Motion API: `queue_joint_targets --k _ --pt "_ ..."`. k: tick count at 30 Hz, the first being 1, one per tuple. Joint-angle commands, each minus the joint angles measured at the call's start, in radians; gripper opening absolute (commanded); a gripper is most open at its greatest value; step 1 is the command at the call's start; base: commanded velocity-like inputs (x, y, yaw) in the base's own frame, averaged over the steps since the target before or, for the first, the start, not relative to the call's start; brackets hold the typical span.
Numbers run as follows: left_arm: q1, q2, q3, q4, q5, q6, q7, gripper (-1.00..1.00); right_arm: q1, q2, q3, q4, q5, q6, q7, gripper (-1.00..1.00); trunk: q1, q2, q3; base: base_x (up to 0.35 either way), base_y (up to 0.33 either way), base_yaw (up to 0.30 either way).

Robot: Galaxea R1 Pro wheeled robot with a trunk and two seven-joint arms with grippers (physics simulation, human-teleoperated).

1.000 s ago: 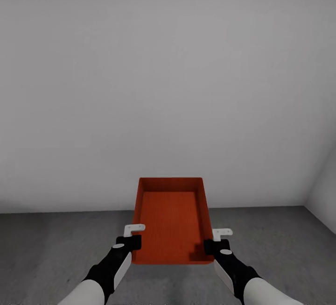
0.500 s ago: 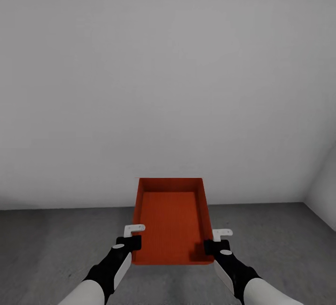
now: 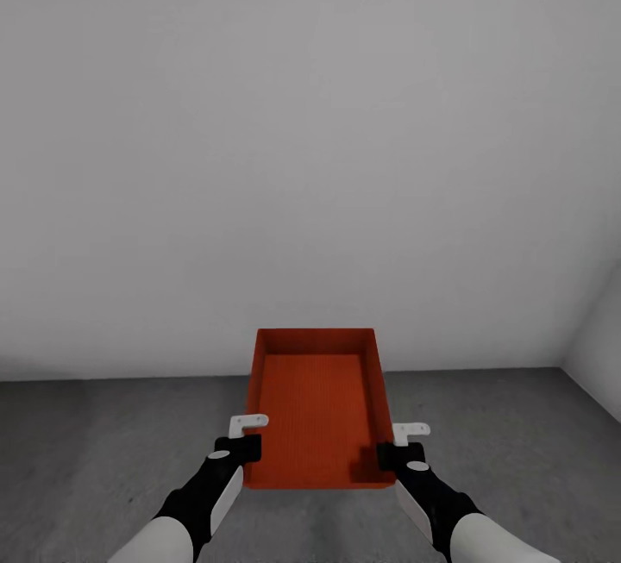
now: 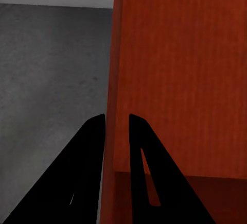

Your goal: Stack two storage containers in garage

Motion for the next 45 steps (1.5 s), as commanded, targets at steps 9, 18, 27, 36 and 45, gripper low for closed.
queue_joint_targets --k 9,18,27,36,45 --pt "0.0 0.007 0.029 -0.004 -0.013 0.007 0.07 -1.0 -0.001 -0.001 -0.012 -0.003 -0.016 0.0 0.001 -1.0 0.001 -0.003 -0.017 0.0 0.0 0.0" --pt "0.0 0.007 0.029 -0.004 -0.013 0.007 0.07 -1.0 -0.001 0.0 -0.011 -0.003 -0.016 0.0 0.001 -1.0 0.001 -0.003 -0.031 0.0 0.0 0.0" --pt "0.0 0.007 0.029 -0.006 -0.013 0.007 0.07 -1.0 -0.001 0.0 -0.011 -0.003 -0.016 0.0 0.001 -1.0 0.001 -0.003 -0.046 0.0 0.0 0.0" --pt "0.0 0.007 0.029 -0.007 -0.013 0.007 0.07 -1.0 -0.001 0.0 -0.011 -0.003 -0.016 0.0 0.001 -1.0 0.001 -0.003 -0.06 0.0 0.0 0.0" --pt "0.0 0.007 0.029 -0.007 -0.013 0.007 0.07 -1.0 -0.001 0.0 -0.011 -0.003 -0.016 0.0 0.001 -1.0 0.001 -0.003 -0.075 0.0 0.0 0.0"
